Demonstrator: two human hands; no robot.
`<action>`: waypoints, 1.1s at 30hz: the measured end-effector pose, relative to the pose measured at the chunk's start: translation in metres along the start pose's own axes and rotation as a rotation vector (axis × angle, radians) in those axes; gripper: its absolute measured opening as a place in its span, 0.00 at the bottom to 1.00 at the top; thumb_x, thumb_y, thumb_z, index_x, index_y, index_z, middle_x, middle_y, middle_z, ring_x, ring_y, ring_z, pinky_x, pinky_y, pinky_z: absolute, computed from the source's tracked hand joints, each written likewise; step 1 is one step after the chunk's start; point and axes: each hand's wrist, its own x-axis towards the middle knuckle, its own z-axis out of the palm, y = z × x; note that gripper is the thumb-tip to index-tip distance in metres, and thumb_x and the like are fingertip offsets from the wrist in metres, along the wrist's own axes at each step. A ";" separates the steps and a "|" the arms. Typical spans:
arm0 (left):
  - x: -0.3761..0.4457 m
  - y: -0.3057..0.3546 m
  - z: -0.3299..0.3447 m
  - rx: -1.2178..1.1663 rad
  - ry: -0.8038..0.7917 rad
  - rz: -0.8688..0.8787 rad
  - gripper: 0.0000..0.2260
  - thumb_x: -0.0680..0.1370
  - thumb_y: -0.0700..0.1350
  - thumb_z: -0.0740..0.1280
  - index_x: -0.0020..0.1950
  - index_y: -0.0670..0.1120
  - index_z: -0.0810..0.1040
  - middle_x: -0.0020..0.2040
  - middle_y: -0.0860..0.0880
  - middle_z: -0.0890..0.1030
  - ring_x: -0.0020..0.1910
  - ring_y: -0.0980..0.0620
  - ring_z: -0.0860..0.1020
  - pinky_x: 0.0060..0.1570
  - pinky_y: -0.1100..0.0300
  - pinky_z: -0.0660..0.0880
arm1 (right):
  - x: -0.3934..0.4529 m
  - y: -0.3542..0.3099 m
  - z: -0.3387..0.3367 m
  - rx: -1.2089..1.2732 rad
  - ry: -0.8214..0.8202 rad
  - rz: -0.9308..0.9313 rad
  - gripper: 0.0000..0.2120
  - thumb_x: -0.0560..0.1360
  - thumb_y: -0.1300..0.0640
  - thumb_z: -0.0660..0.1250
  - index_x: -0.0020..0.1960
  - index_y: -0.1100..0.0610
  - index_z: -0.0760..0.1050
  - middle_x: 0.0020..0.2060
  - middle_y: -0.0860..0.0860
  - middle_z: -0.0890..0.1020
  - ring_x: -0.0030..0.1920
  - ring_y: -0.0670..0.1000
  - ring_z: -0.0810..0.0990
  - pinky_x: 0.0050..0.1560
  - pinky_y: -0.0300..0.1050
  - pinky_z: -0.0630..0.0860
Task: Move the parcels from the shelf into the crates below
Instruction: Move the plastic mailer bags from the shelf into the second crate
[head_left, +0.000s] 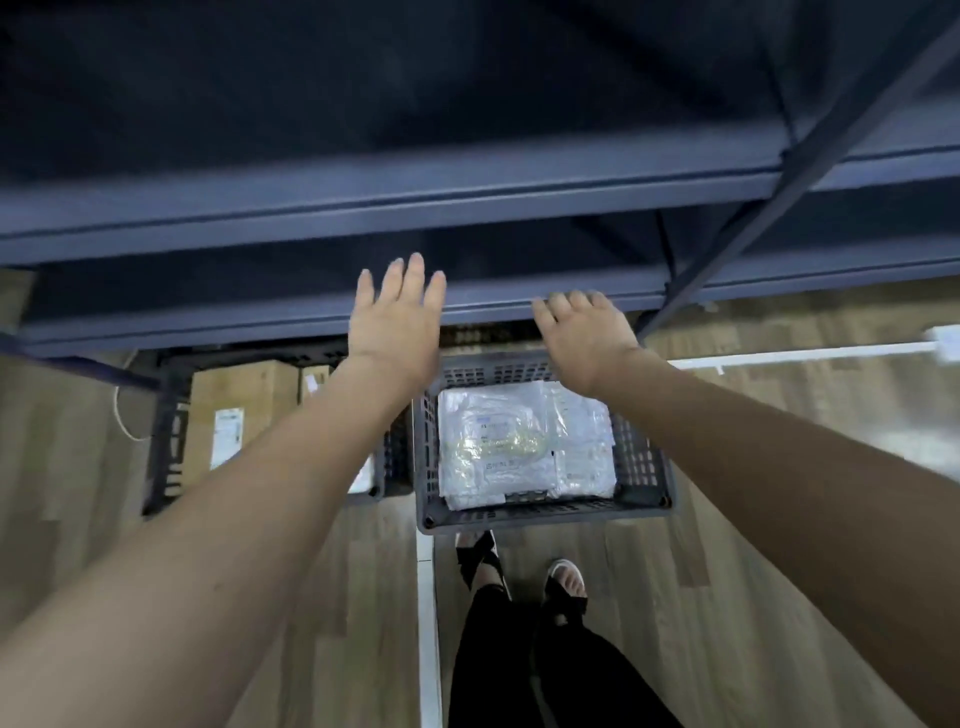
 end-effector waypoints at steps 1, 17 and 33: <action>-0.006 -0.007 -0.020 -0.010 0.016 -0.007 0.34 0.79 0.50 0.61 0.77 0.45 0.44 0.78 0.43 0.44 0.76 0.44 0.45 0.73 0.45 0.45 | -0.008 0.004 -0.020 0.031 0.032 0.024 0.37 0.78 0.53 0.62 0.77 0.61 0.43 0.72 0.58 0.60 0.71 0.59 0.61 0.72 0.52 0.57; -0.130 -0.050 -0.131 -0.379 0.312 -0.164 0.29 0.80 0.57 0.57 0.77 0.49 0.52 0.76 0.47 0.56 0.75 0.47 0.52 0.72 0.48 0.53 | -0.129 -0.011 -0.152 0.418 0.427 0.347 0.35 0.79 0.48 0.59 0.78 0.59 0.46 0.72 0.55 0.63 0.71 0.55 0.63 0.68 0.48 0.62; -0.093 -0.058 -0.223 -0.242 0.514 -0.035 0.24 0.80 0.55 0.58 0.74 0.48 0.60 0.69 0.48 0.68 0.67 0.47 0.67 0.61 0.53 0.65 | -0.128 0.077 -0.220 0.378 0.677 0.347 0.31 0.79 0.52 0.60 0.77 0.60 0.53 0.72 0.57 0.64 0.71 0.56 0.63 0.69 0.48 0.61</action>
